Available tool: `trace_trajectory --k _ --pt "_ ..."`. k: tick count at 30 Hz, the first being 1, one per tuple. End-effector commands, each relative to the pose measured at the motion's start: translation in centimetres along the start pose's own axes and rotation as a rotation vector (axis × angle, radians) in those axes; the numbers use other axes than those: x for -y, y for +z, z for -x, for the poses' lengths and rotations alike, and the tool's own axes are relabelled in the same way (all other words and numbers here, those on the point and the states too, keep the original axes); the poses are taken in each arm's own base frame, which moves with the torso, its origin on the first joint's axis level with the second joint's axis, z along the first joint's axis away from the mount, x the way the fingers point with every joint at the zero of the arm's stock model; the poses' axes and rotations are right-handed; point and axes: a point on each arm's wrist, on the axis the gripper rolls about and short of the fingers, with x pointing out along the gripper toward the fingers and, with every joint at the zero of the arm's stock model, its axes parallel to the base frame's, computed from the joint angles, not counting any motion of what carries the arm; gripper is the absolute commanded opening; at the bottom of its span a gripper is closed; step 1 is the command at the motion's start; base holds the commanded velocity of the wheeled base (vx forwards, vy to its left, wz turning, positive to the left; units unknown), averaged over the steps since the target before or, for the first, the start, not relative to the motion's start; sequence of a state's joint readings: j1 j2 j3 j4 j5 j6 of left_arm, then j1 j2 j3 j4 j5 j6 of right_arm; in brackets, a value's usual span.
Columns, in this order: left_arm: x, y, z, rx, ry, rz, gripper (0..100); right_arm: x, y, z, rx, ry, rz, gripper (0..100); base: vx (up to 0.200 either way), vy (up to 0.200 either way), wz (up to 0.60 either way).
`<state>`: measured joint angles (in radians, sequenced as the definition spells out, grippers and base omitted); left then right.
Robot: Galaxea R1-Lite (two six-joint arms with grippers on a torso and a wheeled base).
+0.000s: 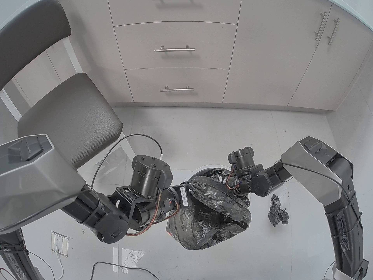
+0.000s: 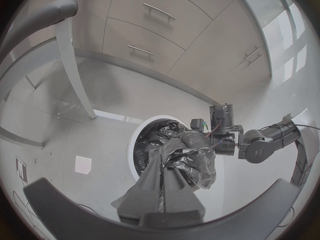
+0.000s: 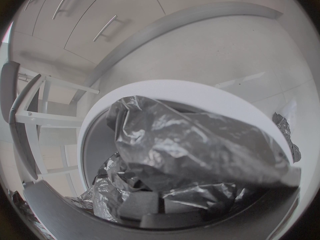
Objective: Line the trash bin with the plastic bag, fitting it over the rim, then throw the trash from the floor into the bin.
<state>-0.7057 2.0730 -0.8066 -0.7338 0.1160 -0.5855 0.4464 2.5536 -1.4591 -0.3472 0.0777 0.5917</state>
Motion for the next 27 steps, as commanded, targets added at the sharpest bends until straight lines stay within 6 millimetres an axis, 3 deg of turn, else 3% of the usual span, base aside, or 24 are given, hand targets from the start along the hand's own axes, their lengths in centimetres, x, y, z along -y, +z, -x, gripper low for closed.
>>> trace_trajectory --k 1,4,19,25,26,27 --pt "-0.2 0.0 -0.1 -0.001 0.006 0.002 0 -1.1 0.5 -0.8 0.003 0.039 0.025 0 0.000 0.000 0.00" --pt "-0.3 -0.1 -0.3 -0.005 0.009 0.000 0 -2.0 0.8 -0.9 0.015 0.060 0.034 0 0.000 0.000 0.00" --pt "-0.4 -0.2 -0.4 -0.008 0.013 0.001 0 -2.4 1.6 -1.3 -0.134 0.075 0.015 0 0.000 0.000 0.00" --pt "-0.4 -0.1 -0.4 -0.006 0.014 0.002 0 -3.4 2.8 0.5 -0.106 0.091 0.018 0 0.000 0.000 0.00" --pt "-0.4 -0.1 -0.4 -0.006 0.014 0.002 0 -3.4 3.0 0.6 -0.104 0.091 0.019 100 0.000 0.000 0.00" --pt "-0.4 -0.1 -0.4 -0.006 0.014 0.002 0 -3.5 3.1 1.0 -0.102 0.093 0.022 100 0.000 0.000 0.00"
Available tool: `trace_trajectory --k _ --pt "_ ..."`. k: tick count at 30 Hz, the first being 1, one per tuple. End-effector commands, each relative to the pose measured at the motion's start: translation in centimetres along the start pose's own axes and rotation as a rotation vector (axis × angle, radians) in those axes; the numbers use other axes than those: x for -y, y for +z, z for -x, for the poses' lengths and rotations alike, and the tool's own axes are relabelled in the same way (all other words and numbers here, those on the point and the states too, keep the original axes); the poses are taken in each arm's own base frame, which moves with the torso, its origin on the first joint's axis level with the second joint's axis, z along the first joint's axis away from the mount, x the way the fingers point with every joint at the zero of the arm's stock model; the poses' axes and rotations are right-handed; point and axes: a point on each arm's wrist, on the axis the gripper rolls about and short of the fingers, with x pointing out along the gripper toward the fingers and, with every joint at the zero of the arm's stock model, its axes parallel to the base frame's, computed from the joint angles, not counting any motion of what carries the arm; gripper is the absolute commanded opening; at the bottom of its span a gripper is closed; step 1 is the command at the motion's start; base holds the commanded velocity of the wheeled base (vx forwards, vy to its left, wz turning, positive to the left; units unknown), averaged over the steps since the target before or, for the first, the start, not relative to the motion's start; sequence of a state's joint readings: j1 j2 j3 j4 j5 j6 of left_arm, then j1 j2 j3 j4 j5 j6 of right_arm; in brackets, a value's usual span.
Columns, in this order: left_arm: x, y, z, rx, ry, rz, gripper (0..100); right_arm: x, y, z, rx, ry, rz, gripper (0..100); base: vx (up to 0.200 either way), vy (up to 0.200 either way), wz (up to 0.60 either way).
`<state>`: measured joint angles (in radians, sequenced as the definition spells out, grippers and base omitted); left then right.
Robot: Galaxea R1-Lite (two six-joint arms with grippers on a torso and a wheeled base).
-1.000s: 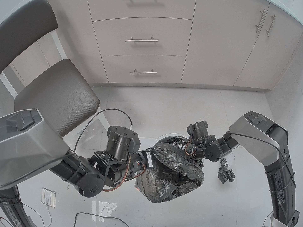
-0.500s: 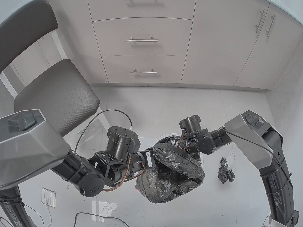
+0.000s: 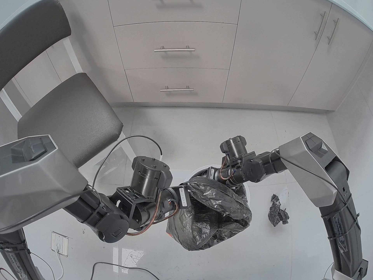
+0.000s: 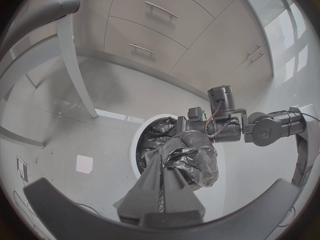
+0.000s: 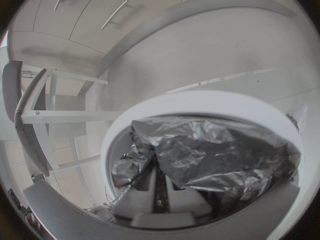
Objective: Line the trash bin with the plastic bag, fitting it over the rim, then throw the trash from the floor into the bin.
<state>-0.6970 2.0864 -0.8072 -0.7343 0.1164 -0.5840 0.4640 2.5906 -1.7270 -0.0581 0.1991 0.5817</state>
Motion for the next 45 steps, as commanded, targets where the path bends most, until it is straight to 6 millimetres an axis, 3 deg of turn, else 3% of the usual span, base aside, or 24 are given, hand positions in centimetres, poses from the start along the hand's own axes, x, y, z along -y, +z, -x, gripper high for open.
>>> trace_trajectory --k 1,7,14,20,27,34,45 --pt "0.0 0.0 0.0 0.001 0.000 0.001 0 -0.9 0.8 1.8 0.023 0.017 0.012 100 0.000 0.000 0.00" --pt "0.0 0.0 0.0 0.001 0.000 0.001 0 -1.8 1.2 4.5 0.039 0.043 0.006 100 0.000 0.000 0.00" --pt "0.0 0.0 0.0 -0.001 0.001 0.001 0 -4.0 2.0 10.5 0.042 0.151 -0.079 100 0.000 0.000 0.00" --pt "0.0 0.1 0.1 0.003 -0.001 0.003 0 -3.3 1.9 12.5 0.049 0.140 -0.107 100 0.000 0.000 0.00" --pt "-0.1 -0.1 0.0 -0.003 0.003 0.005 0 -0.9 0.9 10.8 0.015 0.075 -0.138 100 0.000 0.000 0.00" --pt "0.0 0.0 0.0 -0.001 0.001 0.021 0 1.7 0.9 6.8 0.082 0.043 -0.143 100 0.000 0.000 0.00" --pt "0.0 -0.1 -0.2 -0.002 0.002 0.020 0 3.1 0.8 3.4 0.076 0.012 -0.137 100 0.000 0.000 0.00"
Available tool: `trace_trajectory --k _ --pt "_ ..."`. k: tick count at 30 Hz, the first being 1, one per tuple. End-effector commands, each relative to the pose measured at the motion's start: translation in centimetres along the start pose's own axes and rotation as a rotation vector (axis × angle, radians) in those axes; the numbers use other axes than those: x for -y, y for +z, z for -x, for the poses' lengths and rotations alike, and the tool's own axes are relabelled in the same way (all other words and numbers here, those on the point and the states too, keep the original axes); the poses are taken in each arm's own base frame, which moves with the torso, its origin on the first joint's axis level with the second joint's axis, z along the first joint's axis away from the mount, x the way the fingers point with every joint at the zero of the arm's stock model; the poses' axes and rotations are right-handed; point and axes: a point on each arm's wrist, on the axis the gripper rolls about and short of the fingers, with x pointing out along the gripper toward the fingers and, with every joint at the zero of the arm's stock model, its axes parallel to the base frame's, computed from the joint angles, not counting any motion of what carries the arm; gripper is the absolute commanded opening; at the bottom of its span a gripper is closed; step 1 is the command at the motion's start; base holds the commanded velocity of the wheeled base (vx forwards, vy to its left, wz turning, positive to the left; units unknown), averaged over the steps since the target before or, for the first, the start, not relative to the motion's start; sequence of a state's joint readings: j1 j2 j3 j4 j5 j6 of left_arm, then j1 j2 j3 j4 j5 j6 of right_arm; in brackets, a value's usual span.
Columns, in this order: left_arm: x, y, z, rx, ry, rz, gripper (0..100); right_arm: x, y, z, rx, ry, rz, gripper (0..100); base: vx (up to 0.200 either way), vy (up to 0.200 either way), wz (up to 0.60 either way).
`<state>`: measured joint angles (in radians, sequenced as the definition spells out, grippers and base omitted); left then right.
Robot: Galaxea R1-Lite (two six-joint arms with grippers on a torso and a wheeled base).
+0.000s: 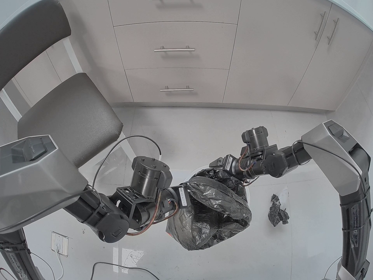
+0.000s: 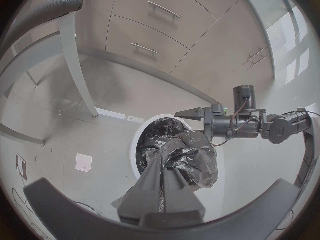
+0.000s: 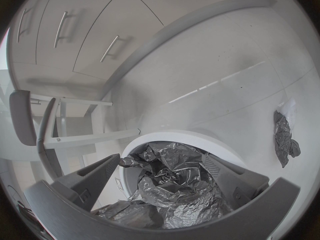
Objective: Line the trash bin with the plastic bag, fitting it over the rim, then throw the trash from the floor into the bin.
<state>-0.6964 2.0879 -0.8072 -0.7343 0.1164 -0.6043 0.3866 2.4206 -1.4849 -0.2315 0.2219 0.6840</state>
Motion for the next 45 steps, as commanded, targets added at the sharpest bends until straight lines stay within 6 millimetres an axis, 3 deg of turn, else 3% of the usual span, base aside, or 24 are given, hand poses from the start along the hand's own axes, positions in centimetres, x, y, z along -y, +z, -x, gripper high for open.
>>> trace_trajectory --k 1,10,14,19,22,24,25,29,32,33,34,36,39,40,45 --pt "0.0 0.0 -0.2 -0.001 0.001 -0.002 0 1.5 -1.1 -2.2 -0.036 -0.030 0.012 100 0.000 0.000 0.00" --pt "-0.1 -0.1 -0.3 -0.003 0.003 0.000 0 1.2 -2.5 -3.8 -0.074 -0.031 0.062 100 0.000 0.000 0.00" --pt "0.0 -0.1 -0.2 -0.003 0.003 0.000 0 0.6 -2.3 -3.3 -0.059 -0.028 0.068 100 0.000 0.000 0.00" --pt "0.0 -0.1 -0.3 -0.002 0.002 0.000 0 -1.3 -0.5 0.3 -0.007 -0.007 0.061 100 0.000 0.000 0.00" --pt "-0.1 0.0 -0.3 0.001 0.004 0.005 0 -2.7 0.2 5.1 0.015 0.003 0.071 100 0.000 0.000 0.00" --pt "-0.1 0.1 -0.2 0.004 0.002 0.006 0 -3.0 -0.1 6.5 0.012 0.000 0.080 100 0.000 0.000 0.00" --pt "-0.1 0.1 -0.1 0.005 0.002 0.006 0 -3.1 -0.6 8.6 0.003 -0.009 0.118 100 0.000 0.000 0.00" --pt "0.1 0.4 0.0 0.027 -0.014 0.011 0 -2.4 -2.8 13.0 -0.012 -0.091 0.300 100 0.000 0.000 0.00" --pt "0.1 0.5 0.0 0.043 -0.023 0.013 0 -1.7 -5.1 15.5 -0.011 -0.186 0.391 100 0.000 0.000 0.00" --pt "0.1 0.5 0.0 0.043 -0.023 0.013 0 -1.7 -5.1 15.5 -0.011 -0.186 0.391 100 0.000 0.000 0.00" --pt "0.0 0.4 0.0 0.042 -0.019 0.012 0 -1.7 -6.9 17.0 -0.013 -0.226 0.443 100 0.000 0.000 0.00" --pt "-0.3 0.6 -0.1 0.044 -0.010 0.017 0 -1.7 -8.6 18.3 0.002 -0.245 0.484 100 0.000 0.000 0.00" --pt "-0.5 0.6 -0.2 0.044 -0.004 0.021 0 -1.7 -10.2 19.1 0.001 -0.234 0.518 100 0.000 0.000 0.00" --pt "-0.7 0.7 -0.3 0.044 -0.001 0.022 0 -1.9 -12.0 19.6 -0.016 -0.205 0.554 100 0.000 0.000 0.00" --pt "-0.8 0.9 -0.3 0.053 0.001 0.025 0 -2.2 -14.6 19.0 -0.070 -0.175 0.613 100 0.000 0.000 0.00"
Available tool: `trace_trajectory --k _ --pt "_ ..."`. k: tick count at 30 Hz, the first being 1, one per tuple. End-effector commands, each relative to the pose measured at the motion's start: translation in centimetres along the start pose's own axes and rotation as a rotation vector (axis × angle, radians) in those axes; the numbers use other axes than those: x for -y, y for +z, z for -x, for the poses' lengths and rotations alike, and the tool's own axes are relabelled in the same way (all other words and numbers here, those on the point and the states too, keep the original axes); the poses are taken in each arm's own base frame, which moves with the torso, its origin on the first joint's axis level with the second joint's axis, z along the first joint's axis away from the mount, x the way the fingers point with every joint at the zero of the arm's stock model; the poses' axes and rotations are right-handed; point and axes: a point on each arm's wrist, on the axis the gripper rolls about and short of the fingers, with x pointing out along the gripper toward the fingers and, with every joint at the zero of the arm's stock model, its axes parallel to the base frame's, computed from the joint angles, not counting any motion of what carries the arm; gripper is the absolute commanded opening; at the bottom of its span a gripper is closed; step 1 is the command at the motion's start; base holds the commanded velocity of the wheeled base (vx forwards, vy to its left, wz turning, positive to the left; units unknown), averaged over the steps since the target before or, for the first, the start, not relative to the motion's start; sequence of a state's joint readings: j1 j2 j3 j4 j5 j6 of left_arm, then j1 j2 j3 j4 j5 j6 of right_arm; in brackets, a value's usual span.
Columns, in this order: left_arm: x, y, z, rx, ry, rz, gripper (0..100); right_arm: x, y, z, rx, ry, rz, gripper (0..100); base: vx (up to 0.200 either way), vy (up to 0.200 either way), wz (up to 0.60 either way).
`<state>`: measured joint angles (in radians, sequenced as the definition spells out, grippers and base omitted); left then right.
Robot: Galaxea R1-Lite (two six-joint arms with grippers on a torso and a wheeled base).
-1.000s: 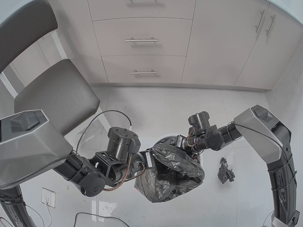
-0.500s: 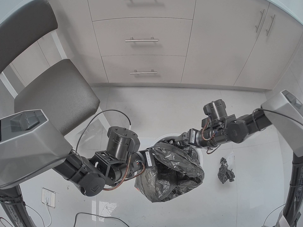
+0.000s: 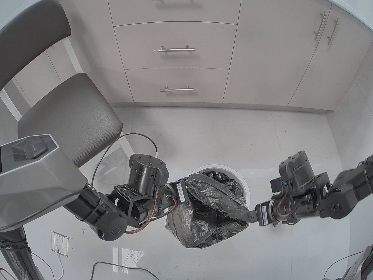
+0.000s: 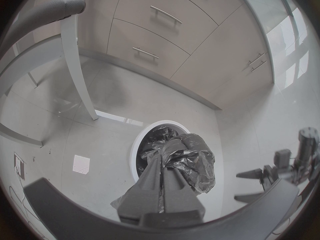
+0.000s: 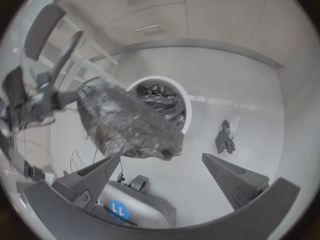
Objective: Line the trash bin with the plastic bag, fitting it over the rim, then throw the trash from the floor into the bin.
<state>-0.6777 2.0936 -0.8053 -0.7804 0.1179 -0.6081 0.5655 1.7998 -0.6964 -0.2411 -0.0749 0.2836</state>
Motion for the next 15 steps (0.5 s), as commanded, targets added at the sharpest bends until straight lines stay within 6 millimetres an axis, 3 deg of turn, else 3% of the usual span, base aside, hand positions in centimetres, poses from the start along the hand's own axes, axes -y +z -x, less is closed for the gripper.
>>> trace_trajectory --k 1,4,5,9,15 --pt "-0.4 0.5 -0.2 0.016 0.005 0.005 0 -2.5 -3.2 0.8 -0.021 0.042 0.122 100 0.000 0.000 0.00" --pt "-0.3 0.5 -0.2 0.017 0.004 0.003 0 -3.0 -3.5 -0.8 -0.032 0.022 0.134 100 0.000 0.000 0.00" --pt "-0.3 0.6 -0.1 0.020 0.004 0.003 0 -3.4 -3.4 -2.6 -0.015 0.002 0.137 100 0.000 0.000 0.00" --pt "-0.2 0.7 0.0 0.024 0.001 0.002 0 -3.9 -2.9 -6.1 0.033 -0.023 0.128 100 0.000 0.000 0.00" --pt "-0.2 0.7 0.0 0.023 0.000 0.001 0 -4.3 -2.8 -9.2 0.012 -0.041 0.135 100 0.000 0.000 0.00"
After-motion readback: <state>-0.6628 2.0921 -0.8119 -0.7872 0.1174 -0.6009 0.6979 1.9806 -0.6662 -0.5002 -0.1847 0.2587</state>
